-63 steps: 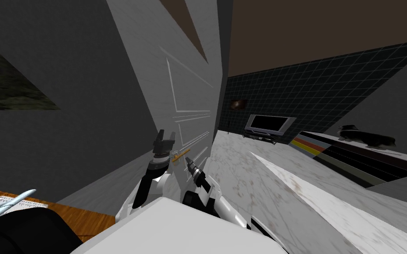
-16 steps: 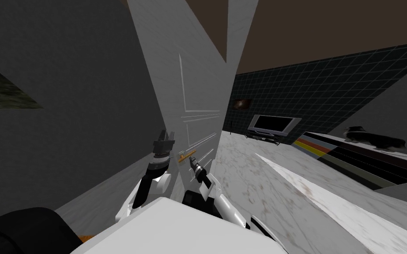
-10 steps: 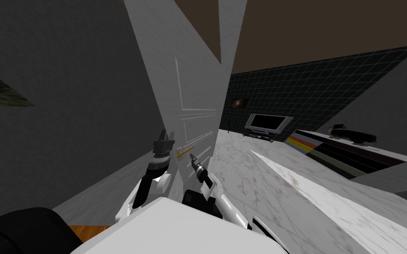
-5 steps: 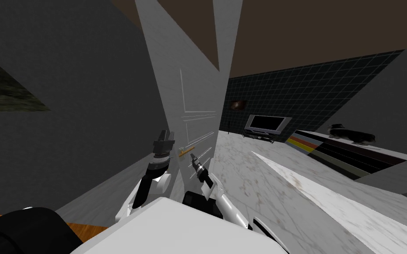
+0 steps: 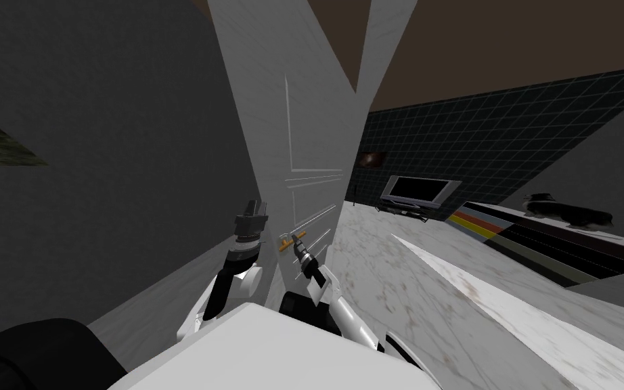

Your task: Push the door open

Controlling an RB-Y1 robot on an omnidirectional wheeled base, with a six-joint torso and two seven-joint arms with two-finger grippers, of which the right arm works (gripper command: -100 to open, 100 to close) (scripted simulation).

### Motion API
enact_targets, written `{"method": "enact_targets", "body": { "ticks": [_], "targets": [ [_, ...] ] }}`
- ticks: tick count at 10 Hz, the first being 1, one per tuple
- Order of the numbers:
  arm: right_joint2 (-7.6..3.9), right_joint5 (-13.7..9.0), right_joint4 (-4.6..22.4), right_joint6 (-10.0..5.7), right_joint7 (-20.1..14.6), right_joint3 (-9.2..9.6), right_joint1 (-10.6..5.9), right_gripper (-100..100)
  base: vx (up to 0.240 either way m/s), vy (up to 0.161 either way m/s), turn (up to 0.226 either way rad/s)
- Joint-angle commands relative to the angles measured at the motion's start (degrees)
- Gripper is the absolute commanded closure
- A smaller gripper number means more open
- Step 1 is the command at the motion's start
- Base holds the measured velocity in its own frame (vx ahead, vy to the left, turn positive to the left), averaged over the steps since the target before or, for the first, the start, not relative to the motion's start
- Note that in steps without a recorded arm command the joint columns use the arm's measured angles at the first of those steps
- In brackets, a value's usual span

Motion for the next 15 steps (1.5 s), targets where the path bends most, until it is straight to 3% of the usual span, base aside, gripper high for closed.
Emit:
{"method": "enact_targets", "body": {
  "ticks": [1,6,7,15],
  "targets": [
    [-0.09,0.0,0.0,0.00,0.0,0.02,0.03,100,-0.009,-0.011,-0.001],
    [-0.09,0.0,0.0,0.00,0.0,0.02,0.03,100,-0.008,-0.013,0.002],
    [-0.52,0.7,-0.4,0.15,-0.2,-0.34,0.64,100,0.036,0.084,-0.062],
    [-2.15,5.7,-3.7,1.02,-1.6,-3.09,5.02,100,0.092,0.188,-0.112]
  ]
}}
